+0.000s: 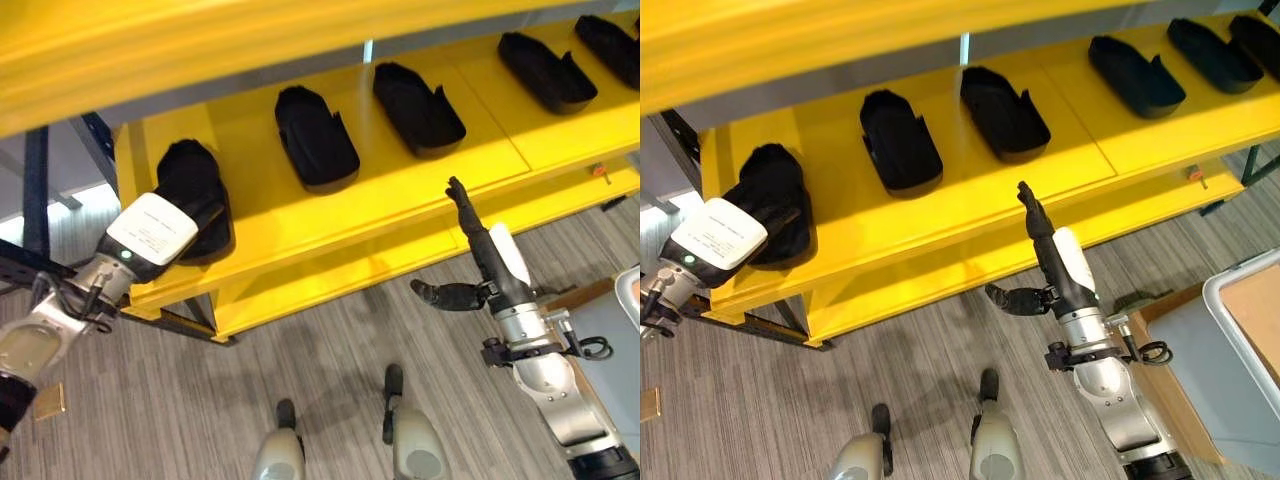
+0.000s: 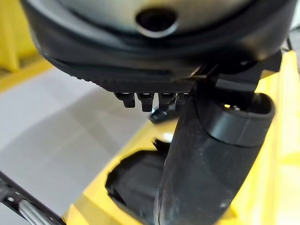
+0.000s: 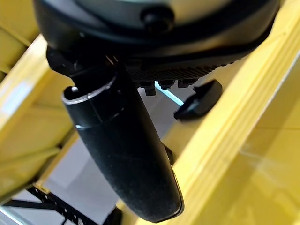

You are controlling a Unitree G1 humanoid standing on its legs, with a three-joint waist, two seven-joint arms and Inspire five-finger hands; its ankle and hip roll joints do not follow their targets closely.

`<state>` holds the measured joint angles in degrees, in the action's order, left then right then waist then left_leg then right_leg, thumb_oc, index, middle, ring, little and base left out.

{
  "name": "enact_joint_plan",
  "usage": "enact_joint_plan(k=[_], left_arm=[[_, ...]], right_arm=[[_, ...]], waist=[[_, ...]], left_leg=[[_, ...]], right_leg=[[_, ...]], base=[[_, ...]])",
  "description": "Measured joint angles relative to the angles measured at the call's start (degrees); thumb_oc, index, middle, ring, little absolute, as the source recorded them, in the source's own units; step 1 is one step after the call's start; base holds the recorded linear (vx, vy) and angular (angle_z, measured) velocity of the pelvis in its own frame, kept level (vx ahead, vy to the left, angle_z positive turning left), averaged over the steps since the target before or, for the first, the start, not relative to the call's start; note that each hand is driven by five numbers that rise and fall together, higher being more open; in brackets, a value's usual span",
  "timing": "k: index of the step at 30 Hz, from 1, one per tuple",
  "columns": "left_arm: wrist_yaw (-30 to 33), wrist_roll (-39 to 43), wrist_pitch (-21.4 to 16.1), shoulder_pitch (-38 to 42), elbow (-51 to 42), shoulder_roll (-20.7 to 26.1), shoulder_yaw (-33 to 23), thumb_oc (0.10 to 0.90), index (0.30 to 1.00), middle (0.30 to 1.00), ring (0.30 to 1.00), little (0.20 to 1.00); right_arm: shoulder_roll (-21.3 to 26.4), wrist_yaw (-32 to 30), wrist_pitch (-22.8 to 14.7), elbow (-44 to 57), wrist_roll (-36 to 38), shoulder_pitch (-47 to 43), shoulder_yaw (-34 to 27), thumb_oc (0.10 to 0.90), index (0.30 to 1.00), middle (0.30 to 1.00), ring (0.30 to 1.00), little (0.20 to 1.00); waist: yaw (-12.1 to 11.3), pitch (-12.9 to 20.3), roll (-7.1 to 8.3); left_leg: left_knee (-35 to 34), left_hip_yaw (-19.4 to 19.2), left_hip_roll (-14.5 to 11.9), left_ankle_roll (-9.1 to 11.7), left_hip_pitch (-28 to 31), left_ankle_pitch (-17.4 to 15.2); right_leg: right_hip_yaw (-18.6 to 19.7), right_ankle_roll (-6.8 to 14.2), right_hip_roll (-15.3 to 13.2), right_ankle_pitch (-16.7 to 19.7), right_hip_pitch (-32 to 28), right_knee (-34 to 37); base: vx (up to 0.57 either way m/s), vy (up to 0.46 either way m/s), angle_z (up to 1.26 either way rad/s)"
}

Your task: Move parts from the plastic box to the shelf.

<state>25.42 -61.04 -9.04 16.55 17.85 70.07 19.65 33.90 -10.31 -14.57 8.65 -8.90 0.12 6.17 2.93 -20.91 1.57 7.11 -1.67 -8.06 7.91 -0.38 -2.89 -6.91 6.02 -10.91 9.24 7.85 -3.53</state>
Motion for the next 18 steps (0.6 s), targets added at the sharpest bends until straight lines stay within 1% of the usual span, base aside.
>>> enact_joint_plan(k=[1, 3, 4, 6, 8, 9, 10, 11, 12, 13, 14, 15, 16, 18], left_arm=[[0.0, 0.0, 0.0, -0.2, -0.3, 0.0, -0.1, 0.9, 1.0, 1.0, 1.0, 1.0], [0.1, 0.0, -0.1, -1.2, -0.5, -0.6, -0.4, 0.9, 1.0, 1.0, 1.0, 1.0], [0.0, 0.0, -0.2, -3.3, -0.7, -1.5, -1.5, 0.9, 1.0, 1.0, 1.0, 1.0], [0.0, 0.0, -0.2, -6.4, -1.7, -1.7, -2.7, 0.9, 1.0, 1.0, 1.0, 1.0], [0.0, 0.0, -0.6, -10.7, -3.1, -3.3, -6.3, 0.9, 1.0, 1.0, 1.0, 1.0], [-0.2, 0.0, -0.9, -13.6, -3.2, -3.5, -7.0, 0.9, 1.0, 1.0, 1.0, 1.0], [-0.7, 0.0, -1.2, -14.7, -3.3, -3.5, -7.6, 0.9, 1.0, 1.0, 1.0, 1.0], [-1.3, 0.0, -1.4, -20.2, -5.3, -4.5, -12.2, 0.9, 1.0, 1.0, 1.0, 1.0], [-1.3, 0.0, -1.5, -23.8, -7.1, -5.8, -15.5, 0.9, 1.0, 1.0, 1.0, 1.0], [-1.3, 0.0, -1.5, -25.6, -8.1, -6.5, -16.9, 0.9, 1.0, 1.0, 1.0, 1.0], [-2.2, 0.0, -1.5, -28.7, -11.8, -6.8, -19.7, 0.9, 1.0, 1.0, 1.0, 1.0], [-2.3, 0.0, -1.8, -30.7, -13.5, -7.5, -21.8, 0.9, 1.0, 1.0, 1.0, 1.0], [-2.3, 0.1, -2.1, -31.6, -14.1, -8.4, -22.9, 0.9, 1.0, 1.0, 1.0, 1.0], [-2.8, 0.1, -2.3, -33.3, -15.6, -9.7, -24.8, 0.9, 1.0, 1.0, 1.0, 1.0]], right_arm=[[0.0, 0.0, 0.0, 0.0, 0.0, 0.2, -0.2, 0.9, 1.0, 1.0, 1.0, 1.0], [-0.1, 0.0, 0.1, 0.0, 0.0, 0.4, -0.2, 0.9, 1.0, 1.0, 1.0, 1.0], [-0.3, 0.0, 0.1, 0.0, 0.0, 1.2, -0.3, 0.9, 1.0, 1.0, 1.0, 1.0], [-0.4, 0.1, 0.2, 0.0, 0.0, 2.9, -0.6, 0.9, 1.0, 1.0, 1.0, 1.0], [-0.7, 0.4, 0.4, 0.0, 0.0, 4.4, -1.0, 0.9, 1.0, 1.0, 1.0, 1.0], [-2.0, 0.4, 0.7, 0.0, 0.0, 5.7, -1.4, 0.9, 1.0, 1.0, 1.0, 1.0], [-2.0, 0.5, 0.7, 0.0, 0.0, 5.9, -1.5, 0.9, 1.0, 1.0, 1.0, 1.0], [-2.5, 0.6, 0.8, 0.0, -0.1, 6.4, -1.7, 0.9, 1.0, 1.0, 1.0, 1.0], [-2.8, 0.7, 0.8, 0.0, 0.0, 7.1, -2.4, 0.9, 1.0, 1.0, 1.0, 1.0], [-2.8, 0.7, 1.2, 0.0, 0.0, 7.6, -3.2, 0.9, 1.0, 1.0, 1.0, 1.0], [-2.9, 0.8, 1.4, 0.1, 0.0, 8.4, -5.0, 0.9, 1.0, 1.0, 1.0, 1.0], [-2.9, 0.8, 1.7, 0.1, 0.0, 8.4, -5.4, 0.9, 1.0, 1.0, 1.0, 1.0], [-2.8, 0.8, 1.8, 0.1, 0.0, 8.4, -5.5, 0.9, 1.0, 1.0, 1.0, 1.0], [-2.9, 1.2, 1.8, 0.1, 0.0, 8.5, -5.5, 0.9, 1.0, 1.0, 1.0, 1.0]], waist=[[-0.1, 0.1, 0.04], [0.0, 1.6, 0.06], [-0.1, 2.7, 0.08], [0.0, 3.9, 0.11], [0.0, 5.0, 0.05], [-0.1, 7.2, 0.01], [-0.3, 7.5, 0.02], [-0.3, 8.0, -0.12], [-0.4, 8.4, -0.21], [-0.8, 8.7, -0.42], [-1.8, 8.8, -0.52], [-2.1, 9.0, -0.59], [-2.2, 9.3, -0.75], [-3.1, 10.1, -0.98]], left_leg=[[-0.5, -0.1, 0.0, 0.0, 0.7, 0.1], [-1.1, -0.4, 0.0, 0.0, 1.1, 0.2], [-2.1, -0.9, 0.0, -0.1, 2.2, 0.3], [-3.1, -1.0, -0.1, -0.1, 3.2, 0.5], [-4.5, -1.3, -0.3, -0.1, 4.6, 0.8], [-5.1, -1.2, -0.5, -0.1, 4.7, 0.9], [-5.3, -1.2, -0.5, -0.1, 4.9, 0.9], [-6.2, -1.4, -0.9, -0.1, 5.9, 1.0], [-6.7, -1.4, -0.9, 0.0, 6.6, 1.1], [-6.9, -1.2, -0.9, 0.0, 6.6, 1.1], [-7.0, -1.0, -0.9, 0.0, 6.6, 1.2], [-7.2, -0.9, -0.9, 0.0, 6.6, 1.3], [-7.4, -0.9, -0.8, 0.0, 6.6, 1.4], [-7.5, -0.9, -0.8, 0.0, 6.7, 1.4]], right_leg=[[-0.1, 0.1, 0.1, 0.1, -0.5, 0.2], [-0.1, 0.1, 0.1, 0.1, -0.7, 0.7], [-0.1, 0.1, 0.1, 0.1, -1.5, 1.4], [-0.1, 0.2, 0.2, 0.2, -2.3, 2.2], [-0.2, 0.3, 0.4, 0.3, -3.5, 3.3], [-0.5, 0.3, 0.4, 0.3, -3.6, 3.7], [-0.5, 0.3, 0.7, 0.3, -3.7, 3.8], [-0.6, 0.4, 0.7, 0.2, -4.8, 4.8], [-0.7, 0.5, 0.9, 0.2, -5.5, 5.5], [-1.1, 0.3, 0.9, 0.4, -5.8, 5.6], [-1.3, 0.4, 0.9, 0.5, -5.9, 5.8], [-1.4, 0.5, 1.1, 0.5, -6.1, 5.9], [-1.4, 0.5, 1.1, 0.5, -6.2, 6.0], [-1.5, 0.7, 1.1, 0.5, -6.3, 6.3]], base=[[0.04, -0.008, -0.01], [0.06, -0.011, -0.06], [0.07, -0.017, -0.1], [0.07, -0.026, -0.05], [0.05, -0.023, -0.01], [0.07, -0.04, 0.02], [0.07, -0.042, 0.0], [0.06, -0.049, -0.01], [0.0, 0.0, 0.0], [0.02, -0.029, 0.09], [-0.01, -0.02, 0.13], [0.02, -0.02, 0.13], [0.01, -0.009, 0.1], [0.04, -0.01, 0.04]])
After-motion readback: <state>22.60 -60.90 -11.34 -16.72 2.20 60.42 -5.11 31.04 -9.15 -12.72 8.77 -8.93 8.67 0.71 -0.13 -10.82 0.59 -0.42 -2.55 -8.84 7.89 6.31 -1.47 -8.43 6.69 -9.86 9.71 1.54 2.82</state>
